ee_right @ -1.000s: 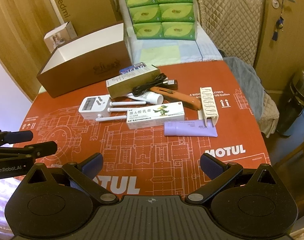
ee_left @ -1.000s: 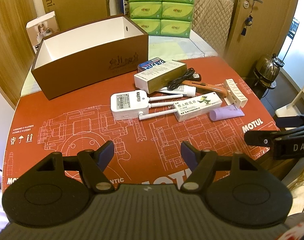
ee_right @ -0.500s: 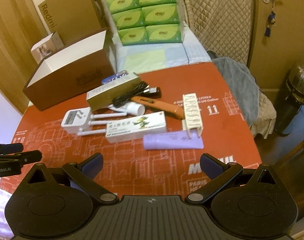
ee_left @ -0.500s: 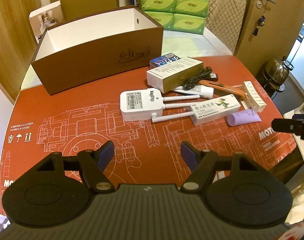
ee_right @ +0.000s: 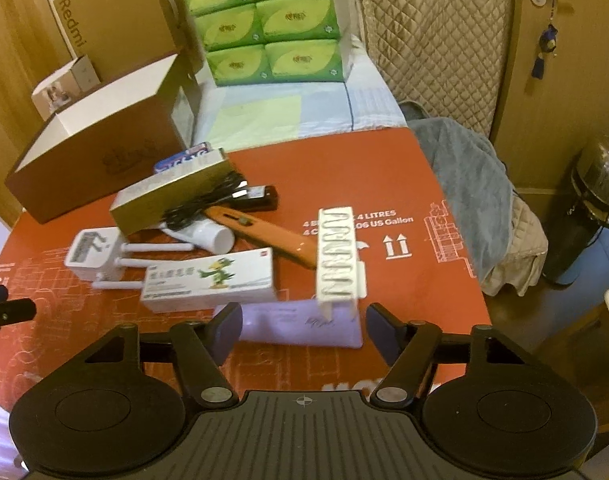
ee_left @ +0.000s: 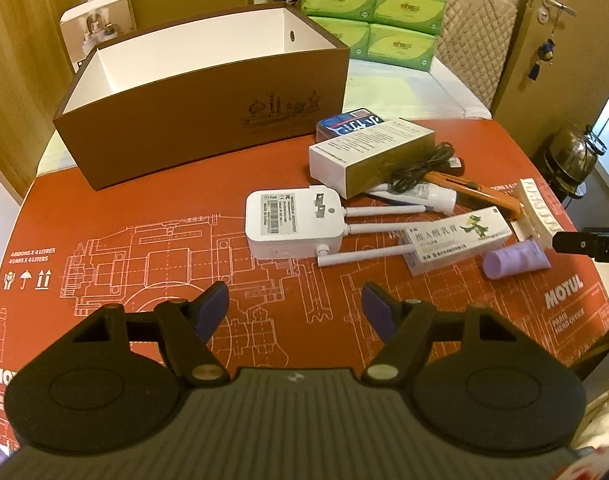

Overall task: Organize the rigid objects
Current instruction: 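Reach the right tool to the white blister strip and grasp it while the left tool approaches the medicine box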

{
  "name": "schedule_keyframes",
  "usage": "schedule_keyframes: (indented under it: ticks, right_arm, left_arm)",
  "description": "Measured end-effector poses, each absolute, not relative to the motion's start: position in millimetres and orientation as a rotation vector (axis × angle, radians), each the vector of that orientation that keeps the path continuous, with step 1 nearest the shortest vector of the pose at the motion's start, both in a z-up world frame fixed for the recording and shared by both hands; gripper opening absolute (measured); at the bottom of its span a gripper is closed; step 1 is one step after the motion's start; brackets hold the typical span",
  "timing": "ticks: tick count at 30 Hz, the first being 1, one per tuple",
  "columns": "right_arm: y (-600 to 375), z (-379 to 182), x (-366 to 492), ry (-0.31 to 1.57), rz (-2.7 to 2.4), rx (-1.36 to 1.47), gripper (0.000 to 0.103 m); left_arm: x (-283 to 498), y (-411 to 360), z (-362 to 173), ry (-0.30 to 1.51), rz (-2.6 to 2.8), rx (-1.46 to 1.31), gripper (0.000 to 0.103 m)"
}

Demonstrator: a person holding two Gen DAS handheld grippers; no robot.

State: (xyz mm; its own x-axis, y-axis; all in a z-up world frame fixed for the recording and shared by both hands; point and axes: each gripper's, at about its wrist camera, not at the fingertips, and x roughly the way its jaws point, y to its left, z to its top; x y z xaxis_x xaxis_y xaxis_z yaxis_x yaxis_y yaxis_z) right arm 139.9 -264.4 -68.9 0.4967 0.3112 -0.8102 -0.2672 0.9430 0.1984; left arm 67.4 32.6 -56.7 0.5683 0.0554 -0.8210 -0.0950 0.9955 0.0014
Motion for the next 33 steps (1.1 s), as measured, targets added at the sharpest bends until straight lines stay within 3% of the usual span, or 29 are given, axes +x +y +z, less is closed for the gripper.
schedule_keyframes:
  ticks: [16,23,33]
  right_arm:
    - [-263.7,-102.0,196.6,1.023,0.419,-0.03,0.048]
    - [-265.5,-112.5,203.8,1.034,0.477,-0.073,0.026]
    - [-290.6,-98.1,195.7,1.004,0.497,-0.055,0.025]
  left_arm:
    - [104.3,-6.1,-77.7,0.95,0.076,-0.027,0.07]
    - [117.0,-30.5,-87.8,0.944,-0.002,0.007,0.068]
    - [139.9,-60.6,-107.5,0.948,-0.169,0.104,0.068]
